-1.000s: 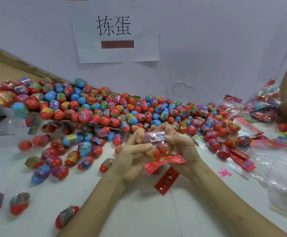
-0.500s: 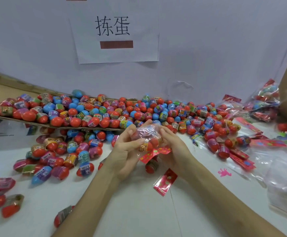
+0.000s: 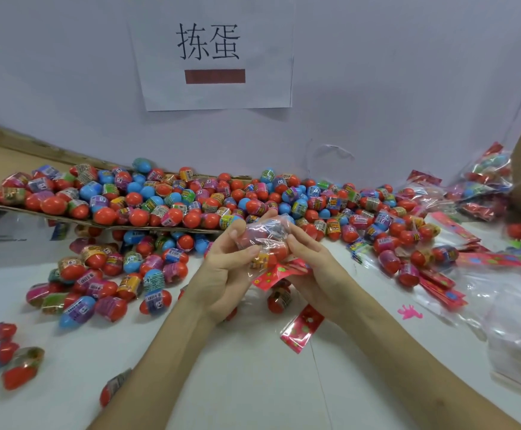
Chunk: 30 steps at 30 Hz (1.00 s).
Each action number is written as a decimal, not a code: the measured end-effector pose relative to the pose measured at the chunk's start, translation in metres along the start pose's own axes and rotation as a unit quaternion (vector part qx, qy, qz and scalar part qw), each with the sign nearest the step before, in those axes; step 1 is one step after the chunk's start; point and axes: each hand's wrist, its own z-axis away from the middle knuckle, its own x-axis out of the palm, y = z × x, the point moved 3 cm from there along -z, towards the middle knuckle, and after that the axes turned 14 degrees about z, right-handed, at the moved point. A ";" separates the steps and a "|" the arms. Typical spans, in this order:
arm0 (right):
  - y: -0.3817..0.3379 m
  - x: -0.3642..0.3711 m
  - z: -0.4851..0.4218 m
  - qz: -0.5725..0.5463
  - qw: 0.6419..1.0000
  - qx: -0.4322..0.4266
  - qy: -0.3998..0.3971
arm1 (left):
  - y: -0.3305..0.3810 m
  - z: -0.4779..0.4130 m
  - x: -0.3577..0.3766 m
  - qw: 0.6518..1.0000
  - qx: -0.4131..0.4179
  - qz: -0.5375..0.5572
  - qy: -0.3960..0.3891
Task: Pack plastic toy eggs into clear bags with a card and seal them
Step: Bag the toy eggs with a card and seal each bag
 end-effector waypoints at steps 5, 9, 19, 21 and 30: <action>0.003 0.003 0.000 -0.029 0.999 0.021 0.035 | 0.003 0.001 0.000 1.000 -0.005 -0.024 -0.014; 0.003 0.004 0.001 -0.046 0.997 0.021 0.053 | 0.004 0.002 0.001 1.000 -0.011 -0.021 -0.020; 0.000 -0.001 -0.001 -0.014 0.996 0.038 0.082 | 0.002 0.001 0.000 0.998 -0.019 -0.059 -0.011; 0.000 -0.001 0.000 0.004 0.995 0.039 0.088 | 0.003 0.002 0.001 0.998 -0.029 -0.054 -0.021; 0.005 -0.004 0.000 0.009 0.986 0.100 0.135 | -0.001 -0.004 -0.004 0.994 0.033 -0.060 0.085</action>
